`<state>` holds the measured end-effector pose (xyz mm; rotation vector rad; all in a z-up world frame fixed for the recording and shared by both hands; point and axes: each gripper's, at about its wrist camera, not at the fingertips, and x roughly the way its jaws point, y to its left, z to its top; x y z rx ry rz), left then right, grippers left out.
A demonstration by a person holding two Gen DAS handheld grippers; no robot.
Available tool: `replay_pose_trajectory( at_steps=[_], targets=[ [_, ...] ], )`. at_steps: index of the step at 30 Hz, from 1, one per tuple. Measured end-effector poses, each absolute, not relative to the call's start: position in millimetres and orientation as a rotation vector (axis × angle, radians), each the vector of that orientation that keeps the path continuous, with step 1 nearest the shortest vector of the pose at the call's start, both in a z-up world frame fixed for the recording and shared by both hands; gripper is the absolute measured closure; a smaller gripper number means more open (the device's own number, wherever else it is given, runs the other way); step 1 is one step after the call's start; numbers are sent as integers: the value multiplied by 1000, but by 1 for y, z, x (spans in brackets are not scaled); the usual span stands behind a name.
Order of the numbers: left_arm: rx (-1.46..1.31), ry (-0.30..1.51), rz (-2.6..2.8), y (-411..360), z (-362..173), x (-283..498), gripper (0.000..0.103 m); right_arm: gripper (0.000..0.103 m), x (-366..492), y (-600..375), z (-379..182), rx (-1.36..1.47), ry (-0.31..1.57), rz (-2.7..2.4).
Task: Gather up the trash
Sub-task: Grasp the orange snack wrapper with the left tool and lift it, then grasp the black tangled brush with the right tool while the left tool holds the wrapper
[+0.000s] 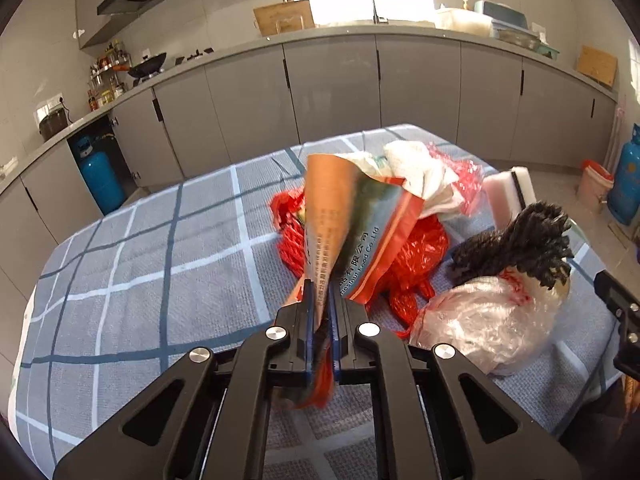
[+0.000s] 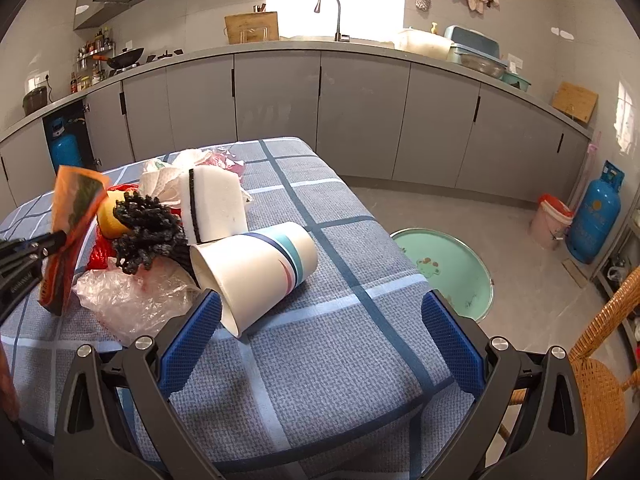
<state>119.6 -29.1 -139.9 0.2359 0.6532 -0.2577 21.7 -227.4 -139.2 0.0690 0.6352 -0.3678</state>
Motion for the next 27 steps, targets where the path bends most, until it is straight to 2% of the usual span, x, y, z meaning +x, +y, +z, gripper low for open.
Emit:
replay_pose_trajectory(
  at_steps=[9,19,20,22,23,25,27],
  targets=[
    [232,580,-171,-13,-119,112,96,5,30,-198,-109,29,544,-248],
    [204,606,-160,5,-116,124,96,7,69,-168,-112,5,566,-131],
    [204,608,-160,5,-117,124,96,10,72,-167,-113,9,575,-109],
    [200,614,-162,5,-116,126,96,39,78,-163,-118,18,609,-63],
    [197,615,-163,5,-115,126,96,46,82,-162,-121,28,632,-34],
    [198,612,-163,5,-113,127,96,75,86,-161,-125,45,650,1],
    [198,607,-160,7,-110,127,96,83,85,-159,-124,53,644,27]
  ],
)
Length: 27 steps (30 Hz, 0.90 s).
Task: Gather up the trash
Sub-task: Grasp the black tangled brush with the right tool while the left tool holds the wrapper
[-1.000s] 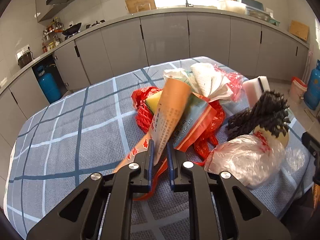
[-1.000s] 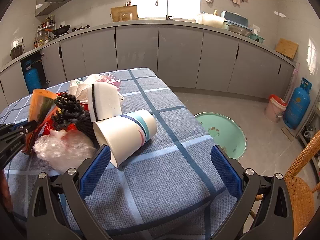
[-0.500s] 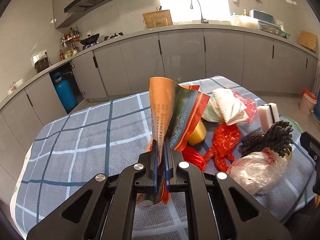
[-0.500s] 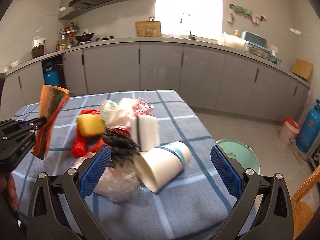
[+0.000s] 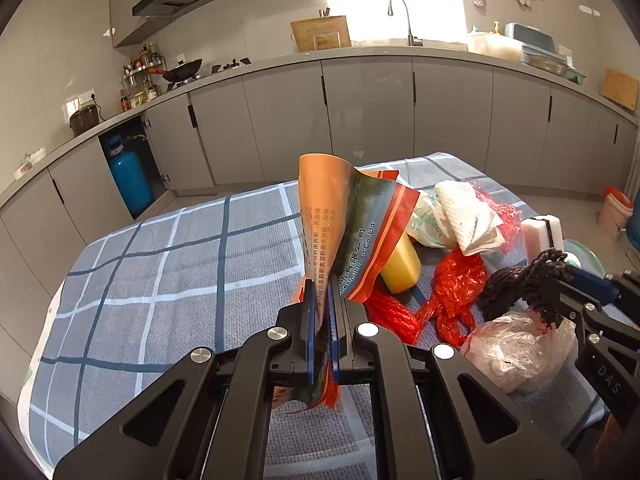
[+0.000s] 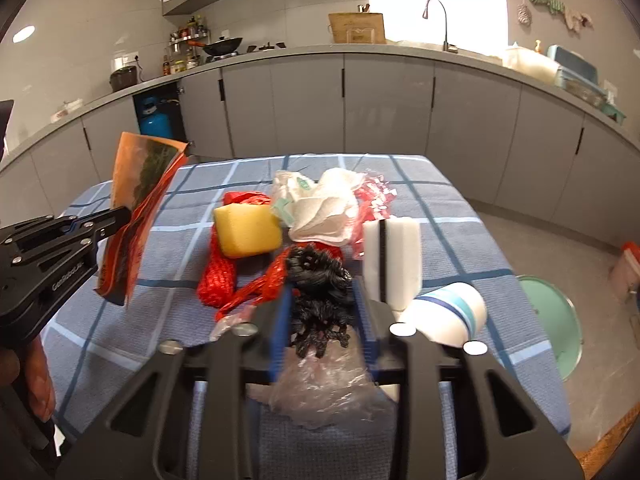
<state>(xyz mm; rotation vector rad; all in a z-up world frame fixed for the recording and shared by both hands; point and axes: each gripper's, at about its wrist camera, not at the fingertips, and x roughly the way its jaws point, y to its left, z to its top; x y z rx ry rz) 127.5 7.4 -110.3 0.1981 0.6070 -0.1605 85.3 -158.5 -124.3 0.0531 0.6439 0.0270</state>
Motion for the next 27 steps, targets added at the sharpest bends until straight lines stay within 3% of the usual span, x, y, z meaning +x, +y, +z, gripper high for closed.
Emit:
replay_pose_trajectory(
  at_steps=[6,18,27],
  targets=[
    [200,573,-152,7,-94,125,96,90,73,-151,-98,39,547,59],
    [228,494,-225,-33,-54,121,96,92,47,-175,-46,67,391,18],
    [261,469,-323,-85,-43,120,96,94,38,-212,-38,96,370,-44]
  ],
)
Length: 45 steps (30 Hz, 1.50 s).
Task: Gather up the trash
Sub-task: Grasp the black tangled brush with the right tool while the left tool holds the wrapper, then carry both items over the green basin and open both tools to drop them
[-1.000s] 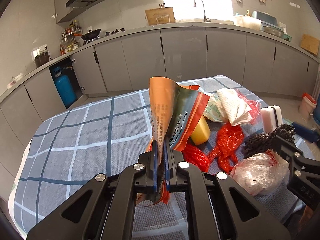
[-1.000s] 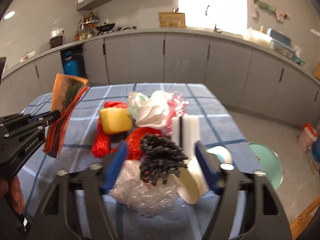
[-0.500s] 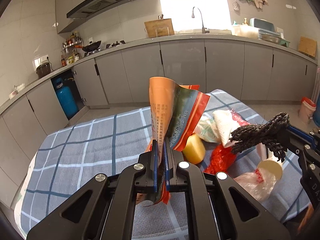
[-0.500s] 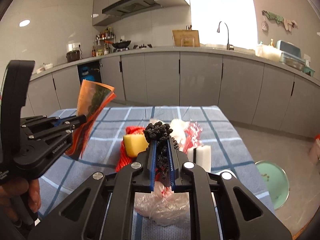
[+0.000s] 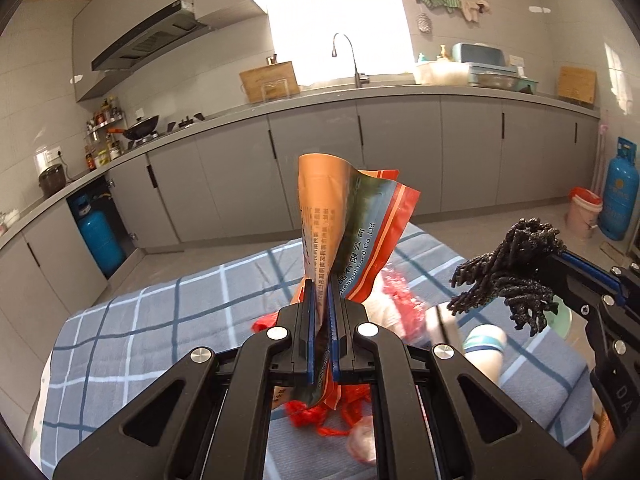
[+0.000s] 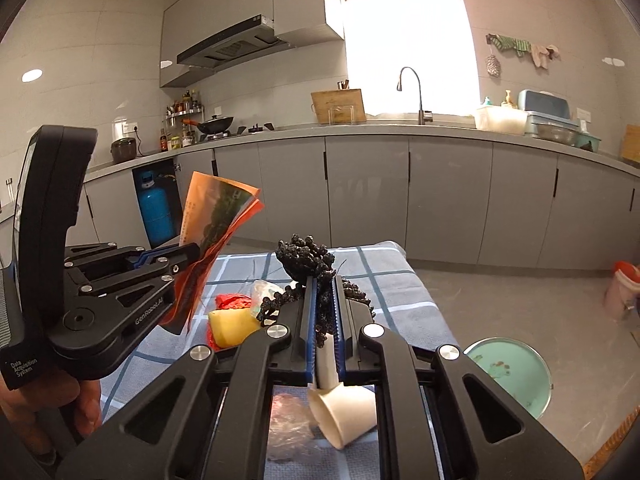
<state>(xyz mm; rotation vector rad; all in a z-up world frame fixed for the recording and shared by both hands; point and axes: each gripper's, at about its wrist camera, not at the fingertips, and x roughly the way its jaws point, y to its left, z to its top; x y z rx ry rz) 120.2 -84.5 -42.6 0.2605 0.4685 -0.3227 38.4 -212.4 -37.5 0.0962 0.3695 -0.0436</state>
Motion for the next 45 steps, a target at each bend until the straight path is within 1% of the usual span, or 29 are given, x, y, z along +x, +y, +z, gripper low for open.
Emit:
replay_pose_trajectory(
  at_steps=[7,16,33,45],
  targets=[
    [290,449,-373,-121,-39,121,96,94,35,-246,-36,130,347,-110],
    [322,456,-497,-187,-45,118,96,94,25,-306,-46,173,350,-246],
    [343,535,-647,-294,-73,130,96,94,25,-418,-88,245,385,-437],
    [327,585,-688,-349,-90,145,96,94,49,-467,-122,303,416,-462]
  ],
)
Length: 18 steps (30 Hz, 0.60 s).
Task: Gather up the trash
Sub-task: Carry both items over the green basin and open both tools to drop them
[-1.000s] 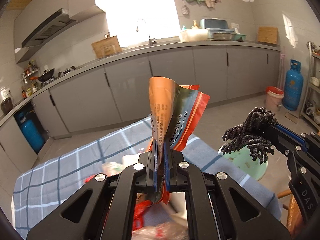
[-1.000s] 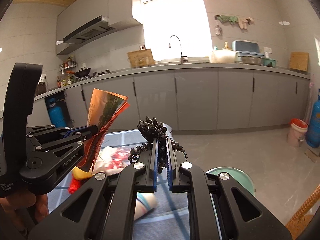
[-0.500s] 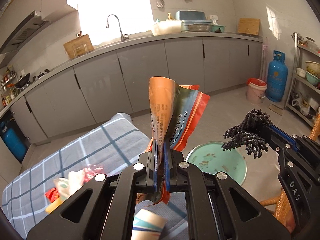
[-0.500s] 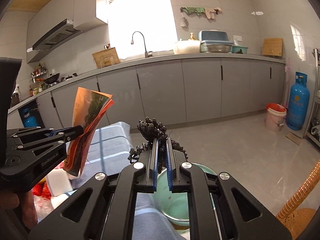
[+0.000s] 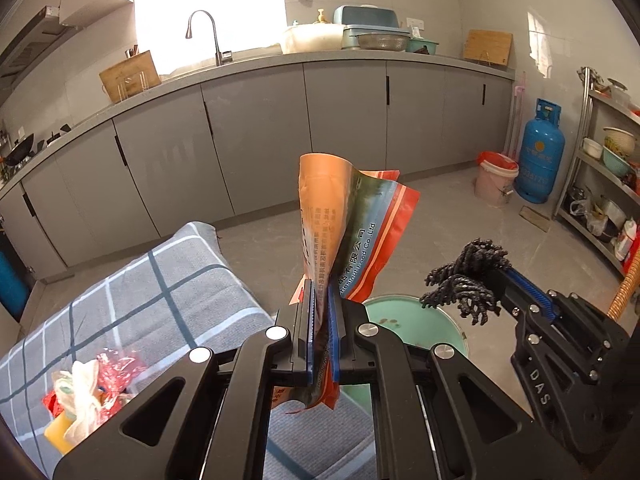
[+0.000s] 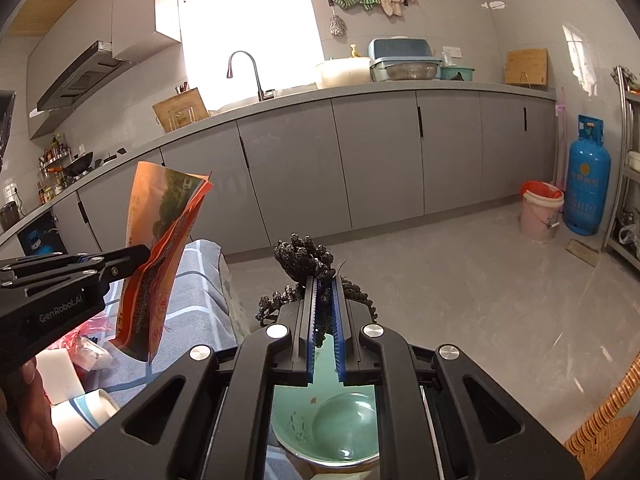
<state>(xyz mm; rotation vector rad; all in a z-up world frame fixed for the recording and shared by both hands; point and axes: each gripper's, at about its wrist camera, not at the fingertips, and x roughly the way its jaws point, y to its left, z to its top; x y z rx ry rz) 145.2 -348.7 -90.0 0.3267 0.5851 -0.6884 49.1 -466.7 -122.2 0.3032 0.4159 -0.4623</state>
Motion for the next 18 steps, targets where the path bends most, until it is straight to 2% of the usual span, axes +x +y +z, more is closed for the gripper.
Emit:
replay_pose_trajectory(
  at_steps=[5,7,8,11,12,13,14,17,18],
  targets=[
    [327,614,-692,-364,-102,152,92,93,63,-478,-136,326,437,-461],
    [335,633,-704,-369,-109,155,85,92,67,-483,-143,334,450,-459],
    [341,638,-701,-371,-113,157,76,91,71,-485,-146,334,459,-460],
    [351,653,-701,-375,-121,161,71,90,79,-493,-159,340,488,-463],
    [355,663,-698,-376,-125,163,57,83,80,-496,-163,348,493,-467],
    [354,662,-686,-375,-125,163,49,72,81,-498,-167,358,500,-472],
    [350,655,-672,-373,-126,164,44,69,81,-499,-170,364,504,-483],
    [350,657,-654,-367,-124,165,42,59,79,-501,-175,378,513,-487],
    [346,658,-648,-364,-124,165,39,56,78,-500,-175,378,513,-490]
  ],
)
